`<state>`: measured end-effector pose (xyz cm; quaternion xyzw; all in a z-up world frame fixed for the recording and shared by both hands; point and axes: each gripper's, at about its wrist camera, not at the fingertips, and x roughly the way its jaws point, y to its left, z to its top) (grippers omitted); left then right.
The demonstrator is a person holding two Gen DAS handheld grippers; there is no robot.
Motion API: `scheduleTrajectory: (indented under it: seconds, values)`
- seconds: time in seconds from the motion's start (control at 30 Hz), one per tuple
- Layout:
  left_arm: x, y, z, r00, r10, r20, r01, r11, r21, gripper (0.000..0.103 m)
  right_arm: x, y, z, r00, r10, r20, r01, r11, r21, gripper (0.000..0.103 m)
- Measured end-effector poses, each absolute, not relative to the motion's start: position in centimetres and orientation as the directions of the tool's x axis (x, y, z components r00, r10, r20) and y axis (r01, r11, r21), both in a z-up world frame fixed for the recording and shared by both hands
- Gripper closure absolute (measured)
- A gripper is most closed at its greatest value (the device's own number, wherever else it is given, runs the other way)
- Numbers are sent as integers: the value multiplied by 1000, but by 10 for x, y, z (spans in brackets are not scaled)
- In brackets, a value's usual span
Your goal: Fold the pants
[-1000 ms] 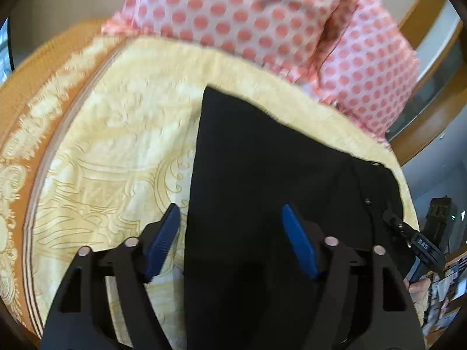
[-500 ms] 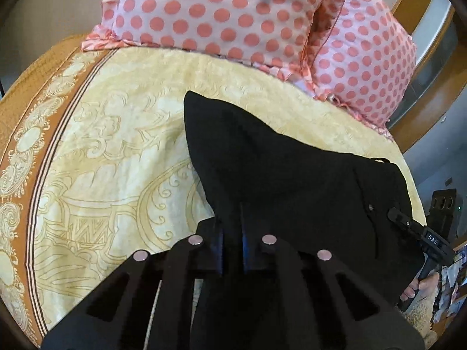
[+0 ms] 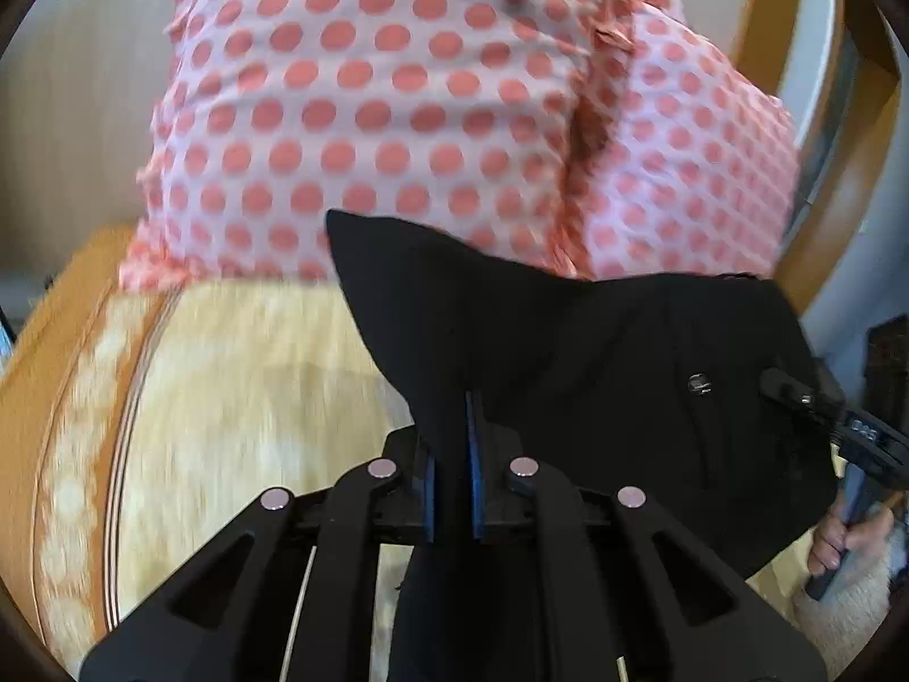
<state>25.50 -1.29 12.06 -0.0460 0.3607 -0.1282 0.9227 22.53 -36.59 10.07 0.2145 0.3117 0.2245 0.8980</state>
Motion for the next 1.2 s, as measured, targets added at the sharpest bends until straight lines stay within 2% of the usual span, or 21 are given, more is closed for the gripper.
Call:
scheduleTrajectory:
  seconds: [0.1,0.17,0.23,0.33,0.37,0.4,0.47,0.5,0.57,0.67,0.73,0.8,0.83,0.97,1.0,1.03,1.07,1.13,1.2]
  values:
    - [301,-19,105,695,-233,-680,155,972,-174,94,261,-371,83,711,486,-507,-198,831,519,84]
    - [328,-18,82,638,-227,-736,115,973,-200,94,282,-372,60,676,449,-584,-125,851,510,84]
    - [349,-21,53,586,-186,-789,77,982,-174,92,300,-372,31,628,388,-674,-41,882,469,83]
    - [355,-26,37,583,-124,-803,51,992,-116,81,297,-372,30,644,305,-701,2,916,401,64]
    - [354,-28,39,588,-112,-801,56,994,-98,77,294,-371,34,653,266,-709,13,932,362,53]
    - [350,-28,44,598,-95,-796,54,996,-78,74,288,-369,43,674,193,-713,36,956,293,38]
    - [337,-24,57,642,-56,-765,34,998,-45,69,270,-373,61,740,98,-666,68,973,220,35]
    - [324,-21,67,679,-41,-733,32,999,-26,64,254,-373,75,789,69,-610,67,978,198,35]
    - [301,-20,82,724,-55,-687,57,998,-19,47,236,-370,88,821,138,-554,-18,976,217,35]
    - [264,-34,88,696,-214,-685,200,975,-101,33,221,-343,85,750,299,-589,-190,952,240,35]
    - [250,-51,77,638,-267,-723,276,955,-109,30,222,-323,67,671,312,-673,-230,950,211,35]
    - [251,-62,56,581,-239,-778,279,956,-85,30,231,-313,44,597,243,-764,-180,969,168,34]
    - [255,-64,46,553,-218,-804,265,961,-79,30,233,-314,36,586,235,-776,-166,972,169,33]
    - [257,-69,35,558,-169,-812,228,973,-45,25,226,-323,43,602,230,-765,-112,972,205,29]
    - [251,-68,39,565,-160,-810,207,977,-49,24,215,-327,51,621,240,-746,-96,968,232,22]
    - [244,-66,43,575,-165,-801,198,978,-59,17,203,-332,56,641,246,-727,-89,965,247,15]
    - [233,-63,49,594,-163,-788,187,980,-62,9,189,-336,60,661,223,-717,-73,969,235,1]
    - [202,-53,62,658,-126,-742,161,987,-25,4,155,-337,69,723,92,-684,-3,991,130,1]
    - [169,-51,68,706,-67,-705,126,991,33,2,130,-329,67,758,43,-651,3,998,69,1]
